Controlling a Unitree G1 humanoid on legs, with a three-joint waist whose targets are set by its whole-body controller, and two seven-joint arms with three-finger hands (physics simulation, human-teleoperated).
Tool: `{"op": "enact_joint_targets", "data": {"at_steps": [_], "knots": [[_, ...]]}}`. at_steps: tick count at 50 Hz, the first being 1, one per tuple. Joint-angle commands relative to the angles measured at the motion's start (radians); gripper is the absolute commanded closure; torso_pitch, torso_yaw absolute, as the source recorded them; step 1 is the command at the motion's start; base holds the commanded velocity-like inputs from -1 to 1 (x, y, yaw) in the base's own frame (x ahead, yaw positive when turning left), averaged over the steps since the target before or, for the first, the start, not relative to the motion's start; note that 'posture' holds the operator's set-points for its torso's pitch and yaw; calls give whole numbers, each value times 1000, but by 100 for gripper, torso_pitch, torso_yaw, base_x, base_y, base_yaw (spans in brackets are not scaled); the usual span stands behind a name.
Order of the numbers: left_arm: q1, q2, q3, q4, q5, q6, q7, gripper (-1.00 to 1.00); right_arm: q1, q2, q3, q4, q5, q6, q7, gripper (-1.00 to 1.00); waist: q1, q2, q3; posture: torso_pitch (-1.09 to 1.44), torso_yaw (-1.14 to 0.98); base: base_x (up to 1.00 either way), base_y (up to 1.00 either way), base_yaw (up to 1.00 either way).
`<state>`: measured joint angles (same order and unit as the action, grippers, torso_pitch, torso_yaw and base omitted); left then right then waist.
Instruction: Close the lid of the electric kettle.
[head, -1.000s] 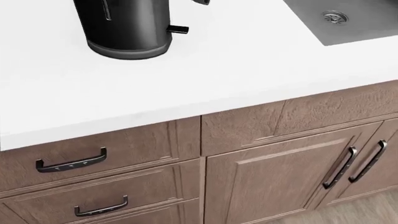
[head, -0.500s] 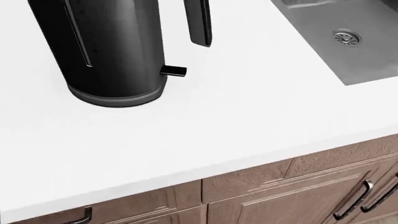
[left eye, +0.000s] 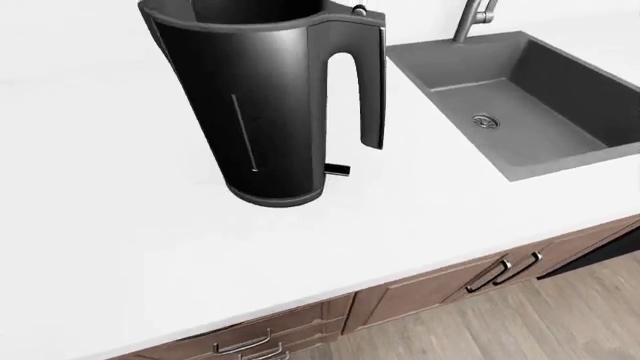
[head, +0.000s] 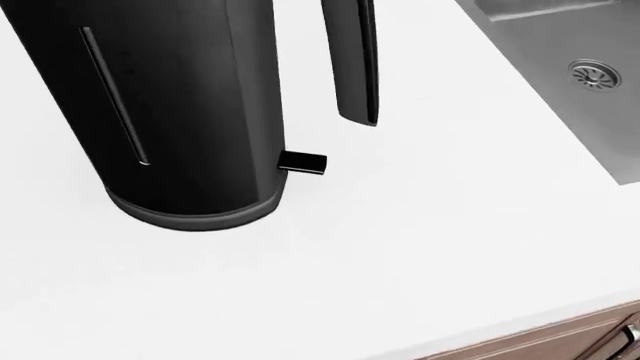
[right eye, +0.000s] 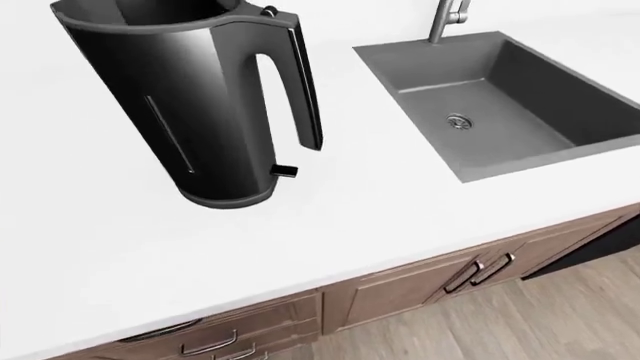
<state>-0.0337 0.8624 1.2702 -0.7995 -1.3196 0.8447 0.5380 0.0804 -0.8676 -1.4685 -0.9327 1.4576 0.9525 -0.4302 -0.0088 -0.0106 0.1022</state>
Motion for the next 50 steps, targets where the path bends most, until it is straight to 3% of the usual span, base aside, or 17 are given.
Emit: {"op": "enact_joint_targets", "data": {"at_steps": [1, 33, 39, 50], "knots": [[-6, 22, 17, -9, 4, -25, -3, -100, -4, -17, -14, -1, -15, -28, 3, -100, 1, 1, -14, 0, 0, 0, 0, 0], [-7, 21, 28, -46, 85, -3, -64, -100, 1, -24, -25, -1, 1, -29, -4, -100, 6, -6, -1, 0, 0, 0, 0, 0], [-12, 23, 29, -44, 86, 6, -63, -100, 0, -23, -24, -1, 2, -29, -5, -100, 8, -6, -18, -5, 0, 0, 0, 0], [-16, 24, 24, -41, 95, 9, -67, -100, 0, -24, -22, -3, 3, -29, -8, -100, 15, -11, -76, -16, 0, 0, 0, 0]]}}
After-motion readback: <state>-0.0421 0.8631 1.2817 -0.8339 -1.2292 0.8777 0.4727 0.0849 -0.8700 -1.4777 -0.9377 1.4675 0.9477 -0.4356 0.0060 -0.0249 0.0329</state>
